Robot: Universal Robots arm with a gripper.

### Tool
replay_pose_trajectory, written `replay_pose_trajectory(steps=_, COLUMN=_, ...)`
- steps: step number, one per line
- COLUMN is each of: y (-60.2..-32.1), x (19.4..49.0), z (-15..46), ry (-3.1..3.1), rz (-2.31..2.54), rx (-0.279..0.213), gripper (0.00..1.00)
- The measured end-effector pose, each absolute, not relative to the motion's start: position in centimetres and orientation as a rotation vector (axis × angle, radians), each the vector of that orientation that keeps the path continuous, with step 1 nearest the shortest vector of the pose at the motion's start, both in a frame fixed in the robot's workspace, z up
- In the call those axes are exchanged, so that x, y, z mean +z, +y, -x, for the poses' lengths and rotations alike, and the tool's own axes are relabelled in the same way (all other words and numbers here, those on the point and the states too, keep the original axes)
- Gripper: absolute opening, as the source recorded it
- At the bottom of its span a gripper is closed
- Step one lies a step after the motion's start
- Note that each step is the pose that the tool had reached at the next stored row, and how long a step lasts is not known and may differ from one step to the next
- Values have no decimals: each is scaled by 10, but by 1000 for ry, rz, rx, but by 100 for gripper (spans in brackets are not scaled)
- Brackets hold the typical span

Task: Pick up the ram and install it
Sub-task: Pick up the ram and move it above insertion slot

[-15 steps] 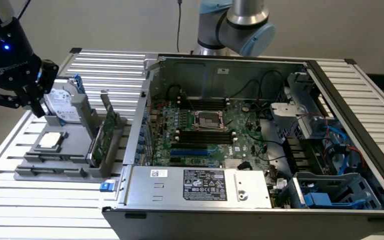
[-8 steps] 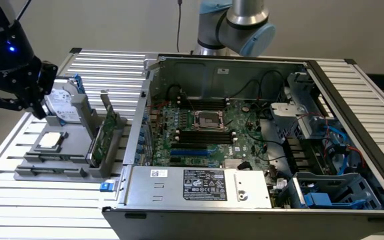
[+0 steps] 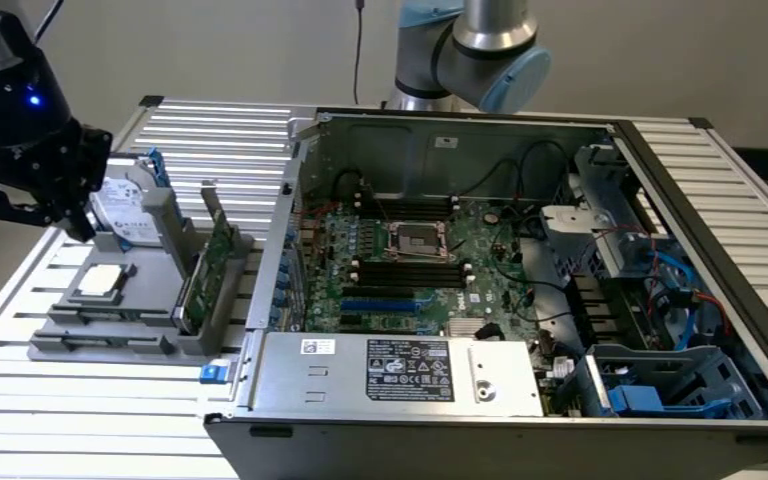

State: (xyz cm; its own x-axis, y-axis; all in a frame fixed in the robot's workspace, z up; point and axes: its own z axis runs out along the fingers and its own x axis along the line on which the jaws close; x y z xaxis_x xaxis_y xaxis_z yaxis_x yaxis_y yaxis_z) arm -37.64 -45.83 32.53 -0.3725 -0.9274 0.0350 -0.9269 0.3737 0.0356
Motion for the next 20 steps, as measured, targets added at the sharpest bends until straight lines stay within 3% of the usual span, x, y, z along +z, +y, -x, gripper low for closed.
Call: replay_pose_trajectory(steps=20, y=-458, x=316, z=378, ry=-2245, rz=-2139, rx=9, gripper=11)
